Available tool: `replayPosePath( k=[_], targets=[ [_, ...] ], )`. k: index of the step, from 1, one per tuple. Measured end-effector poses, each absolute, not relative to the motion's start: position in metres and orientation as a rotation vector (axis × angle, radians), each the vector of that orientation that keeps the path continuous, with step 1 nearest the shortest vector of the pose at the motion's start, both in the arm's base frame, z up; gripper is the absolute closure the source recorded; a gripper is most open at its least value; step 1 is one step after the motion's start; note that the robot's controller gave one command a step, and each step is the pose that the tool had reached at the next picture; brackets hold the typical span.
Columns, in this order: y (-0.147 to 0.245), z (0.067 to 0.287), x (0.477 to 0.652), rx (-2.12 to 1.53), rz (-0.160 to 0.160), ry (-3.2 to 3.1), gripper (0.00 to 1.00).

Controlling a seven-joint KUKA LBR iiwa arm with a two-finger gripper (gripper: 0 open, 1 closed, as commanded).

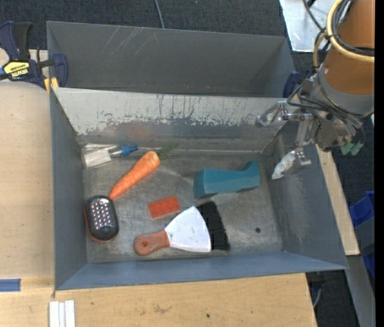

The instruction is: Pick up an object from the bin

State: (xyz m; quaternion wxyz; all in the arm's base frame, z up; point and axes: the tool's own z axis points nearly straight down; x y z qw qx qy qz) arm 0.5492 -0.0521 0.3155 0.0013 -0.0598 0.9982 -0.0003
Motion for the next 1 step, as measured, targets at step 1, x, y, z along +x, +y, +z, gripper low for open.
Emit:
replayPosePath(
  k=[1],
  targets=[
    [-0.0511, 0.2637, 0.5532, -0.233, -0.003, 3.123, 0.0]
  ],
)
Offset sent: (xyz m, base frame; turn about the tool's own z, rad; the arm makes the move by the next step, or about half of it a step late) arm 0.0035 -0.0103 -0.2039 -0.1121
